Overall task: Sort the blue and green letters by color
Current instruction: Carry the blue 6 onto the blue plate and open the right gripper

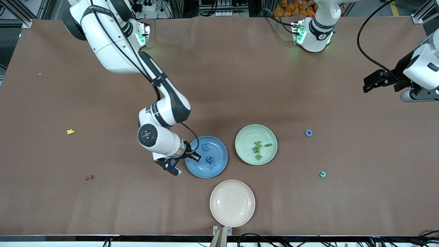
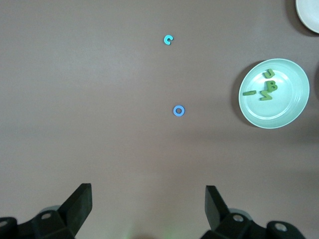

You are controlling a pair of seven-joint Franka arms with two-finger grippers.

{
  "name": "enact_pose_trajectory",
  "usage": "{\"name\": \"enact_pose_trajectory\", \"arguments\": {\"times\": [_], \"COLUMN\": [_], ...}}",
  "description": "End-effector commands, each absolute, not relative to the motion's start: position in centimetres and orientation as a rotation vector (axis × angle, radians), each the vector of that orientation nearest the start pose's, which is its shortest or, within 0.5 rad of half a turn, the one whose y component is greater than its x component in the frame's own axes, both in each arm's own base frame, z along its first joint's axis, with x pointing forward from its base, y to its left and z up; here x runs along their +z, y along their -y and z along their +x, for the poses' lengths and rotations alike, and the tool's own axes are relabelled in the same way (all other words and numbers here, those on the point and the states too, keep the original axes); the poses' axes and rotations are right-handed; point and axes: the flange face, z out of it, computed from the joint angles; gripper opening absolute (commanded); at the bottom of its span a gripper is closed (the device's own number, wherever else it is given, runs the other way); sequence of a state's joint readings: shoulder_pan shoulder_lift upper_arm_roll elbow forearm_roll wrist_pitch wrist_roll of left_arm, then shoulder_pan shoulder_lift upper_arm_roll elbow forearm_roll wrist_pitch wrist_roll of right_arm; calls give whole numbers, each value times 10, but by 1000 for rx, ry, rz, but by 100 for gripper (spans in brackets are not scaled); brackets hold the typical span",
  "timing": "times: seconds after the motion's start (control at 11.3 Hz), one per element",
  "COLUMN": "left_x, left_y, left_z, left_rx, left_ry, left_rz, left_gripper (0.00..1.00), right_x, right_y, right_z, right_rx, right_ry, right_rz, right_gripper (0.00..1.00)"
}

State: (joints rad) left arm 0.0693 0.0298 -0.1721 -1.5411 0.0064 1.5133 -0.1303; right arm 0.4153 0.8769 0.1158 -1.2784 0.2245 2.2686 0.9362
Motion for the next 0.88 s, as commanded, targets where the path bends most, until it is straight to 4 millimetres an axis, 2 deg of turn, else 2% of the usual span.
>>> {"name": "enact_pose_trajectory", "arguments": {"times": [0.0,0.09,0.18,0.35,0.44,0.62,0.79], "left_x": [623,623,623,625,624,625,625], "left_y": [57,62,62,63,64,65,62], "left_z": [559,559,558,557,557,555,556], "left_rx": [40,43,43,38,37,37,37], "left_ry": [24,16,21,19,14,16,28], "left_rz": [-3163,-3166,-3166,-3164,-3160,-3158,-3160], "left_gripper": [100,100,100,100,100,100,100], "right_x": [237,234,234,236,240,246,242], "right_y": [-398,-404,-402,-394,-384,-349,-293], "right_z": [653,649,650,654,659,677,688], "right_rx": [147,88,37,32,22,16,47], "right_ry": [-927,-905,-910,-917,-921,-775,-655], "right_rz": [-2716,-2771,-2805,-2812,-2812,-2865,-2918], "right_gripper": [100,100,100,100,100,100,100]}}
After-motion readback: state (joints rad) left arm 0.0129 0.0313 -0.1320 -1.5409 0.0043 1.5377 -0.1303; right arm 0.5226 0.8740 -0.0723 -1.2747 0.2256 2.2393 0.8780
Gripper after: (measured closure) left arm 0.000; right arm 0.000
